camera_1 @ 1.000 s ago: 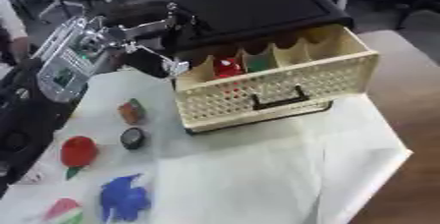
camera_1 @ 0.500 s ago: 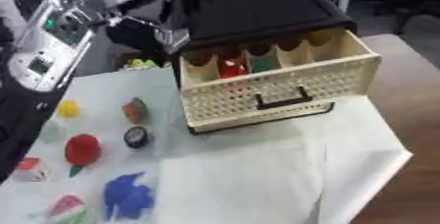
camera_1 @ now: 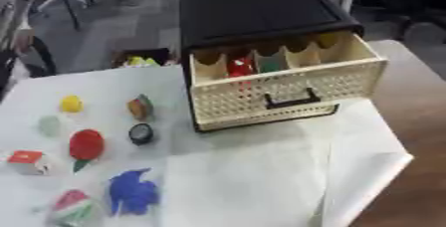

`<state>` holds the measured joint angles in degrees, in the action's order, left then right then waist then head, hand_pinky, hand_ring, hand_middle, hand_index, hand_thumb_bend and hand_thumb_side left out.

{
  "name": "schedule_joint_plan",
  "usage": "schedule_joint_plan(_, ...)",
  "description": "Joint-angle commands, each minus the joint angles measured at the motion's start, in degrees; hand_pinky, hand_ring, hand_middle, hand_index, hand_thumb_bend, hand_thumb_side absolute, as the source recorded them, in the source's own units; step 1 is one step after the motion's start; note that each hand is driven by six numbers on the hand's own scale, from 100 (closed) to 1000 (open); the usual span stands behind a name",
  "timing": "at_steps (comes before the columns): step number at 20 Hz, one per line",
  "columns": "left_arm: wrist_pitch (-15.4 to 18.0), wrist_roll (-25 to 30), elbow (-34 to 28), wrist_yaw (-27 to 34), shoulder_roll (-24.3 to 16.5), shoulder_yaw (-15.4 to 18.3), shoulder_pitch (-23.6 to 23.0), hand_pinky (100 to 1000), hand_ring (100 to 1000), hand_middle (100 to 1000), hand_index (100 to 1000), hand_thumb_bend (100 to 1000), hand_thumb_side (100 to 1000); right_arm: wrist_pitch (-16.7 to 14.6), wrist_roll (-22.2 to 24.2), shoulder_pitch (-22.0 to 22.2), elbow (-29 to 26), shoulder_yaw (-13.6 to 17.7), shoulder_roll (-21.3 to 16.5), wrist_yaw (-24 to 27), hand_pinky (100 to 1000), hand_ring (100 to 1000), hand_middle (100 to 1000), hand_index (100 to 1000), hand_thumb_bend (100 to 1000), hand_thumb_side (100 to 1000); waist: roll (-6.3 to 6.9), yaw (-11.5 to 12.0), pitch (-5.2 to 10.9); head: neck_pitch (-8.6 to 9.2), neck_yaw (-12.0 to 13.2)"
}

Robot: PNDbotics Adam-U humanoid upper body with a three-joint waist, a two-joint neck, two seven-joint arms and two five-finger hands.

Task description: Pick up objects from table and place into drawer.

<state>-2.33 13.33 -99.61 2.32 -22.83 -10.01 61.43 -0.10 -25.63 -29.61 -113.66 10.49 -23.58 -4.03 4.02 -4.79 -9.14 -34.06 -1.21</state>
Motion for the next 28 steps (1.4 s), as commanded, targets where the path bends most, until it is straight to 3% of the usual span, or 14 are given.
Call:
schedule_joint_plan(1, -2.87, -6.2, -5.62, 6.3, -1.84, 2.51, -1.54, 198, 426, 417, 651, 100, 587, 0.29, 0.33, -0.24, -0.93, -0.38, -3.13, -0.95, 339, 485, 467, 742, 156, 631, -0.98, 0.47, 1.21, -0.98, -0.78)
schedule_joint_plan(3, -4.3, -9.67, -9.66, 9.93, -2.08, 3.41, -4.42, 198, 420, 415, 654, 100, 607, 0.65, 1.47, -0.05, -0.93, -0.91, -4.92, -2.12, 312, 475, 460, 742, 227, 659, -1.5, 1.01, 1.36, -1.43, -1.05)
schedule_joint_plan(4, -5.02, -11.13, -11.64, 11.36, -2.11, 3.79, -5.88, 202, 421, 418, 658, 100, 620, 1.0, 2.29, 0.03, -0.93, -1.23, -5.96, -2.92, 264, 458, 452, 742, 316, 692, -1.79, 1.28, 1.43, -1.69, -1.2)
schedule_joint_plan(7, -5.41, -13.84, -14.58, 14.52, -2.02, 4.67, -9.88, 211, 426, 438, 668, 100, 641, 2.3, 6.44, 0.12, -0.93, -2.49, -9.71, -6.61, 199, 436, 440, 741, 452, 736, -2.59, 2.03, 1.67, -2.61, -1.54)
schedule_joint_plan(8, -4.41, -14.21, -14.78, 15.11, -2.09, 4.87, -11.11, 223, 434, 449, 673, 100, 649, 2.56, 8.21, 0.1, -0.85, -3.03, -11.13, -8.02, 145, 420, 433, 744, 432, 872, -2.8, 2.25, 1.75, -2.92, -1.51)
schedule_joint_plan(10, -2.06, -14.51, -14.93, 15.57, -2.34, 5.0, -13.63, 235, 442, 456, 677, 100, 663, 2.73, 12.14, -0.17, -0.16, -4.11, -13.76, -10.9, 100, 395, 415, 745, 415, 1000, -3.09, 2.59, 1.92, -3.44, -1.31)
schedule_joint_plan(14, 1.35, -14.14, -14.98, 15.0, -2.11, 5.32, -19.52, 257, 458, 471, 685, 100, 720, 0.3, 21.54, -0.77, 3.49, -7.3, -19.99, -15.38, 100, 370, 406, 755, 370, 1000, -3.69, 3.49, 2.27, -4.39, -1.31)
schedule_joint_plan(18, 3.3, -14.25, -14.98, 13.51, -1.52, 6.09, -24.52, 266, 463, 477, 688, 100, 770, -6.09, 31.89, -1.78, 7.29, -10.93, -25.22, -16.91, 100, 381, 433, 771, 585, 1000, -4.2, 4.1, 2.53, -4.54, -1.55)
schedule_joint_plan(23, 4.0, -13.98, -14.98, 12.7, 0.57, 7.03, -30.05, 273, 463, 474, 686, 100, 820, -14.27, 42.14, -2.75, 11.86, -15.38, -30.56, -13.49, 100, 427, 469, 786, 691, 1000, -4.77, 4.76, 2.79, -4.63, -2.39)
schedule_joint_plan(26, 3.26, -13.17, -14.98, 12.12, 1.53, 7.45, -32.27, 273, 462, 474, 685, 100, 828, -16.66, 47.07, -3.39, 14.17, -17.63, -32.66, -9.79, 100, 439, 484, 793, 702, 921, -5.05, 5.04, 2.93, -4.63, -2.81)
schedule_joint_plan(28, 2.73, -12.43, -14.98, 11.65, 2.08, 7.44, -33.62, 272, 460, 472, 684, 100, 842, -17.26, 50.54, -4.0, 15.49, -19.43, -33.77, -7.62, 100, 454, 511, 803, 704, 809, -5.14, 5.18, 3.0, -4.52, -3.14)
